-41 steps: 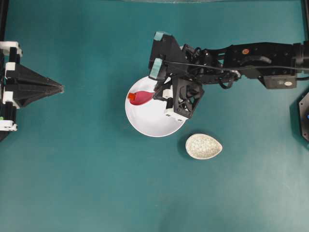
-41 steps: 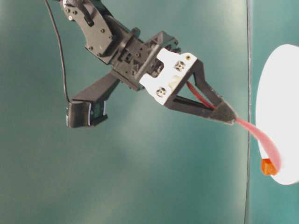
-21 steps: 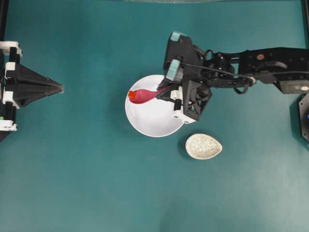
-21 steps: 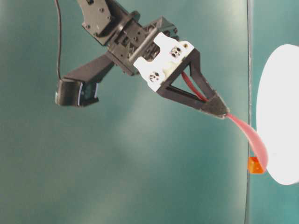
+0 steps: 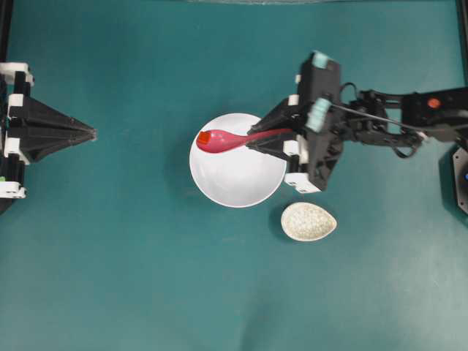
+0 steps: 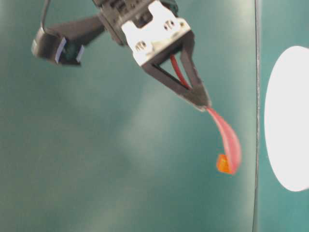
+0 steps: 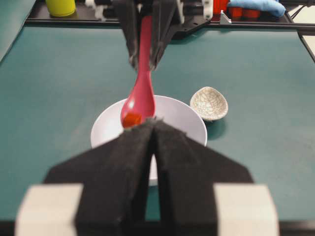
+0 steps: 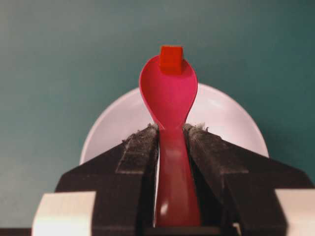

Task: Grip the spoon and scoop the red block from the bowl with right arm.
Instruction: 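Hold the spoon with the red cube raised above the bowl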

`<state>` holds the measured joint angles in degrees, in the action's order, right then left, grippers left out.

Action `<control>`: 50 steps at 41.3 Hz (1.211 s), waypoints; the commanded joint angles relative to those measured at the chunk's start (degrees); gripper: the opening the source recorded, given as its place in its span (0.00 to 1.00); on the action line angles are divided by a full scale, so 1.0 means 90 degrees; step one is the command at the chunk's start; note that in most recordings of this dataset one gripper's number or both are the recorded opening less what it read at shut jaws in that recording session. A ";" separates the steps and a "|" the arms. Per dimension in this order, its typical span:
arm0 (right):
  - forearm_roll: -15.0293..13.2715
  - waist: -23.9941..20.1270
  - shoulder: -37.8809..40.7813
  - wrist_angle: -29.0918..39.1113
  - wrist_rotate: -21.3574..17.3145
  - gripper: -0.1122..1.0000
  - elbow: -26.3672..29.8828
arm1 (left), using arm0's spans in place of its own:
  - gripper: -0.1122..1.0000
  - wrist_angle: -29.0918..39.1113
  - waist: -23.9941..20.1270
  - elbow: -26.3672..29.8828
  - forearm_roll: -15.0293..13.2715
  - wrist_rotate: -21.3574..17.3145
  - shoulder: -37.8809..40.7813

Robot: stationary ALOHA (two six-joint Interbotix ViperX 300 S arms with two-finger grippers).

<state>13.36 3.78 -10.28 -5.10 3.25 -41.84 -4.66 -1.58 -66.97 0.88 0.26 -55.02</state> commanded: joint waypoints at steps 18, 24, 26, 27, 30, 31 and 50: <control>-0.0010 -0.0391 -0.1084 -0.1035 0.0029 0.33 -0.1064 | 0.10 0.0000 -0.0020 0.0117 -0.0010 0.0098 -0.0029; -0.0059 -0.0400 -0.1260 -0.1260 0.0088 0.33 -0.1260 | 0.10 0.0010 -0.0020 0.0117 -0.0010 0.0098 -0.0049; -0.0088 -0.0400 -0.1289 -0.1279 0.0088 0.33 -0.1279 | 0.10 0.0000 -0.0010 0.0117 -0.0010 0.0098 -0.0049; -0.0098 -0.0400 -0.1309 -0.1279 0.0088 0.33 -0.1289 | 0.10 0.0000 -0.0020 0.0117 -0.0010 0.0098 -0.0049; -0.0137 -0.0400 -0.1318 -0.1270 0.0098 0.33 -0.1289 | 0.10 0.0010 -0.0020 0.0117 -0.0010 0.0098 -0.0049; -0.0146 -0.0400 -0.1318 -0.1279 0.0098 0.33 -0.1289 | 0.10 0.0000 -0.0020 0.0127 -0.0010 0.0098 -0.0049; -0.0146 -0.0400 -0.1553 -0.1270 0.0088 0.33 -0.1035 | 0.10 0.0010 -0.0020 0.0127 -0.0010 0.0098 -0.0059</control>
<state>12.22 0.35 -23.03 -16.00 3.96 -52.82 -4.39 -1.58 -66.97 0.88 1.05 -55.72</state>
